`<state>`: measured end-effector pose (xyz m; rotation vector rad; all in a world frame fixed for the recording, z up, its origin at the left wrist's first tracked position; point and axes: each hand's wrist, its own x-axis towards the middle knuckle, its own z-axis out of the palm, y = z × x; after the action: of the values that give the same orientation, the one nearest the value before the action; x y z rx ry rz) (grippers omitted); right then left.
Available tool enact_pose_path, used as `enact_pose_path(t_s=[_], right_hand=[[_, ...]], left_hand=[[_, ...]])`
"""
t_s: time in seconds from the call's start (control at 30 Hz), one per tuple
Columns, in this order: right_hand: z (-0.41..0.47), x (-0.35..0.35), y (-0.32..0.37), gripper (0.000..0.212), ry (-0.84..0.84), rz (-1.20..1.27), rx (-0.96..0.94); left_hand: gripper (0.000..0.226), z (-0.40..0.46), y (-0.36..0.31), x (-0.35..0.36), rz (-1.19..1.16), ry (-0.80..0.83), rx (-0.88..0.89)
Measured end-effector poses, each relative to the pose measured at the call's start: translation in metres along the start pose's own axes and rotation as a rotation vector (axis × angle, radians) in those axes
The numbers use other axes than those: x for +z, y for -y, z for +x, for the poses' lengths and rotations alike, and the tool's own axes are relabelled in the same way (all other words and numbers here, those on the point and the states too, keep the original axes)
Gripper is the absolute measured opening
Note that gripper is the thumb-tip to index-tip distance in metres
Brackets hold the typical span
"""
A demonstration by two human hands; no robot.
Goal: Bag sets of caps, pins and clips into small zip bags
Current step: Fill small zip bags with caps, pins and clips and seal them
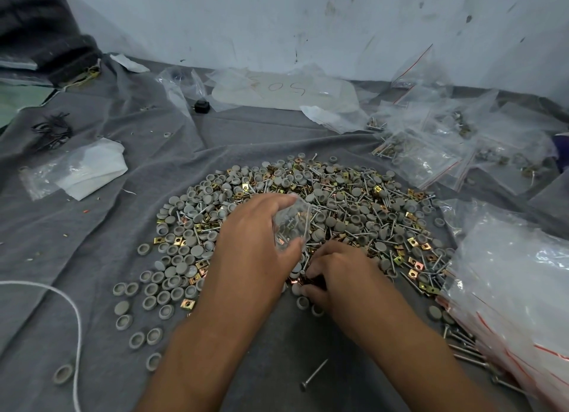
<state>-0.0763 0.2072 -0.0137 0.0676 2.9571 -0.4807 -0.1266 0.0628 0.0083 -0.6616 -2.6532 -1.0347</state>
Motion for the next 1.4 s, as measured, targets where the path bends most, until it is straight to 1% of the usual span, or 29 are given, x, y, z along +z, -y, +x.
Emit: enact_pose_path(t_s=[0.1,0.23,0.33,0.37,0.43,0.5,0.57,0.67,0.8,1.0,1.07,1.13,1.23,1.4], right_hand=[[0.000,0.000,0.001,0.019,-0.007,-0.028,-0.003],[0.000,0.003,-0.004,0.014,-0.080,0.048,-0.010],[-0.003,-0.004,-0.014,0.004,-0.243,0.280,0.032],[-0.004,-0.008,-0.018,0.006,-0.323,0.362,0.023],[-0.007,-0.017,-0.022,0.008,-0.493,0.520,-0.030],[-0.008,-0.023,-0.019,0.010,-0.618,0.612,-0.100],[-0.007,-0.022,-0.014,0.009,-0.679,0.560,-0.146],[-0.002,-0.015,-0.006,0.011,-0.708,0.443,-0.165],[0.002,-0.011,-0.002,0.014,-0.771,0.433,-0.192],[0.002,-0.014,-0.003,0.011,-0.902,0.430,-0.218],[0.003,-0.014,-0.001,0.011,-0.915,0.406,-0.265],[0.005,-0.011,0.001,0.013,-0.878,0.372,-0.306],[0.006,-0.009,0.001,0.015,-0.841,0.382,-0.300],[0.004,-0.013,0.003,0.010,-0.954,0.442,-0.321]], left_hand=[[0.053,0.000,-0.001,0.000,-0.005,-0.001,0.002],[0.053,0.000,0.000,-0.001,-0.006,0.001,-0.005],[0.054,0.000,-0.001,-0.002,0.010,0.014,-0.009],[0.054,0.000,-0.002,-0.002,0.004,0.016,-0.010],[0.054,0.000,-0.003,-0.002,-0.018,0.019,-0.014],[0.053,0.001,-0.004,-0.001,-0.026,0.019,-0.010],[0.051,0.001,-0.005,0.001,-0.029,0.016,-0.003],[0.049,0.001,-0.005,0.003,-0.022,0.012,0.005],[0.046,0.002,-0.005,0.004,-0.022,0.006,0.014],[0.049,0.002,-0.003,0.002,-0.015,0.022,0.018],[0.049,0.002,-0.003,0.002,-0.020,0.021,0.025],[0.048,0.002,-0.004,0.002,-0.030,0.018,0.031],[0.047,0.002,-0.004,0.001,-0.041,0.016,0.023],[0.050,0.001,-0.004,-0.001,-0.036,0.018,0.017]])
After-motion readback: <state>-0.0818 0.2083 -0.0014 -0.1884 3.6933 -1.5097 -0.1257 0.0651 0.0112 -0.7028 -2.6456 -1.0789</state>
